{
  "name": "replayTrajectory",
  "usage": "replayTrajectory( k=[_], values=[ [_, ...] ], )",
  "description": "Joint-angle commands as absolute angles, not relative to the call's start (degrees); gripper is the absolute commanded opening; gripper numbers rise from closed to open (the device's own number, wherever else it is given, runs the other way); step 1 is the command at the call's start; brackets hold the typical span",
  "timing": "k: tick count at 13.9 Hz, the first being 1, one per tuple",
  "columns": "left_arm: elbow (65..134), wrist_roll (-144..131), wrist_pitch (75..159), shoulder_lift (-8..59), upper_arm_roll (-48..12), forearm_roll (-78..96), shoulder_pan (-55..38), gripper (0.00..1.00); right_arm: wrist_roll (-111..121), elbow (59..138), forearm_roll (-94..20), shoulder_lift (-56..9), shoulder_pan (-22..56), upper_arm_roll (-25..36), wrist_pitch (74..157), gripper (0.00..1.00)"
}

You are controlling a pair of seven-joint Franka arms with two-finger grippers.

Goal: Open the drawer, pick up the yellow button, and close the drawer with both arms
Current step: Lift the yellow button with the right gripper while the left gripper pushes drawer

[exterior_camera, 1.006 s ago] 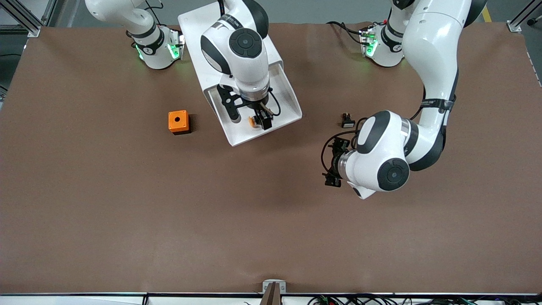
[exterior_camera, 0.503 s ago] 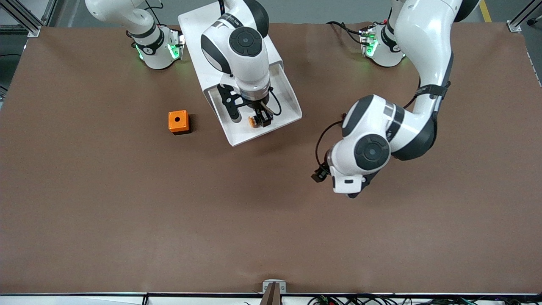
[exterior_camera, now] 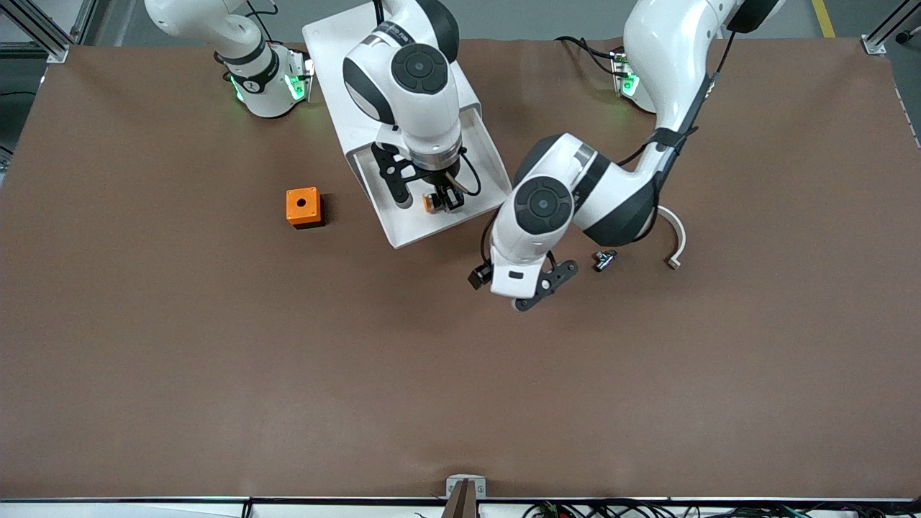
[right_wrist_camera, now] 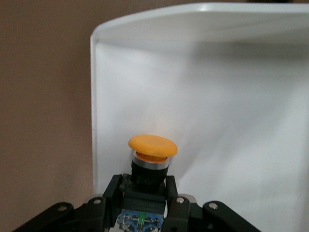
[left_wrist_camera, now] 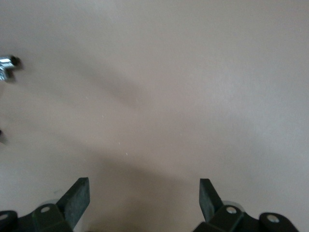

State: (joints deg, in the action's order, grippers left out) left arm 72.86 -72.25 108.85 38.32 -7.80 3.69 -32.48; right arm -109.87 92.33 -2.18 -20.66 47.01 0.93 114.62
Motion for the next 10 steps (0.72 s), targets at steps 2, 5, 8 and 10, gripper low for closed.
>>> replayTrajectory(
  k=[2, 5, 8, 10],
  values=[
    [78.9, -72.5, 110.4, 33.7, -8.3, 2.6, -34.4, 1.00, -95.6, 87.7, -1.9, -20.0, 42.4, 1.1, 106.1, 0.00],
    [83.4, -73.0, 113.3, 31.3, -11.2, 3.2, -34.5, 1.00, -73.1, 87.8, -1.5, -16.9, 35.4, 2.3, 99.8, 0.00],
    [84.0, -78.6, 115.0, 31.6, -13.7, 3.0, -35.4, 1.00, -50.1, 88.3, -1.6, -16.0, 23.7, 2.3, 99.1, 0.00],
    [85.1, -81.1, 115.0, 31.4, -14.0, 2.9, -37.0, 1.00, -37.1, 89.8, -1.6, -16.4, 16.2, 2.3, 100.3, 0.00]
  ],
)
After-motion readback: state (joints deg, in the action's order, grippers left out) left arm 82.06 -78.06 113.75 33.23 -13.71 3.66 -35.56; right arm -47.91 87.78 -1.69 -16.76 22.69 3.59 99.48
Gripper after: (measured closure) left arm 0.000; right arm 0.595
